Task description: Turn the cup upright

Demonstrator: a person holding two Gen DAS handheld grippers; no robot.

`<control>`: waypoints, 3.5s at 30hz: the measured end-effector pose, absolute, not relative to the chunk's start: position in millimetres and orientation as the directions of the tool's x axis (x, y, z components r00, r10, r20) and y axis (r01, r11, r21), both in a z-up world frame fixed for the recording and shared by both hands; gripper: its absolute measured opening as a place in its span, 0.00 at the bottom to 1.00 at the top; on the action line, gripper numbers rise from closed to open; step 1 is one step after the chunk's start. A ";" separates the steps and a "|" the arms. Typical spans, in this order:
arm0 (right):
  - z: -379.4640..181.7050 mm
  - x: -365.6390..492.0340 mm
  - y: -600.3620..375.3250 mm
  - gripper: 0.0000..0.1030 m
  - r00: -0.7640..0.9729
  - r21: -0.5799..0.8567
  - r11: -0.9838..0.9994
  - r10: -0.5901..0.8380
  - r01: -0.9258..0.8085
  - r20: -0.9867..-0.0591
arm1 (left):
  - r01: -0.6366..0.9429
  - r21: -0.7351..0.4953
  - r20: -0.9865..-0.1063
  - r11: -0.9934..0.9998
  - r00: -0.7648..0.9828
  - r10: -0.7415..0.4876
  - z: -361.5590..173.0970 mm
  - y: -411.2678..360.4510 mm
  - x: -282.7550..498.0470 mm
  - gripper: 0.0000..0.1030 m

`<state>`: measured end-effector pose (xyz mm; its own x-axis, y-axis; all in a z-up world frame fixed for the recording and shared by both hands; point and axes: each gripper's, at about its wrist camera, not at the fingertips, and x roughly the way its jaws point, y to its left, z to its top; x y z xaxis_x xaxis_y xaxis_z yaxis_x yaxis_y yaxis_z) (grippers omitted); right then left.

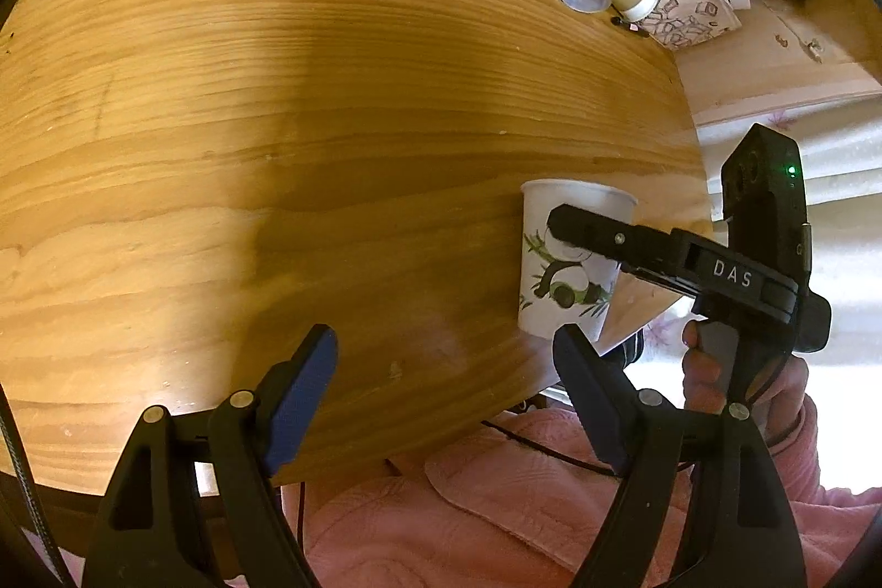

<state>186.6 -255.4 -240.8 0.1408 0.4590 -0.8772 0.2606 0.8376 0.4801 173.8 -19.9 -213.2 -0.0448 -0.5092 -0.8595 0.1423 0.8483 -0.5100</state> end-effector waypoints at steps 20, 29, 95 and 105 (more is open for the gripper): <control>-193.5 165.4 -203.4 0.65 0.584 0.243 0.958 0.285 -0.151 -0.760 | 0.112 -0.487 -0.871 0.866 0.018 -0.492 -196.1 -1.5 153.7 0.81; -206.2 147.5 -196.1 0.65 0.672 0.177 0.964 0.265 -0.199 -0.692 | 0.076 -0.481 -0.870 0.873 0.078 -0.486 -186.0 7.7 137.2 0.81; 8.6 36.2 -233.6 1.00 0.664 0.176 0.980 0.194 -0.094 -0.722 | -0.028 -0.059 -0.720 0.998 0.693 -0.023 -8.4 -48.8 68.8 0.95; 0.8 32.0 -233.7 1.00 0.701 0.180 0.983 0.160 -0.045 -0.695 | -0.065 0.019 -0.650 0.998 0.758 0.062 -0.3 -50.1 46.4 0.96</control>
<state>32.0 -233.7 0.8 0.7012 0.1596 -0.6949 -0.0453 0.9826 0.1800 46.4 -50.1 -0.3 0.7577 0.0618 -0.6496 -0.0654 0.9977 0.0187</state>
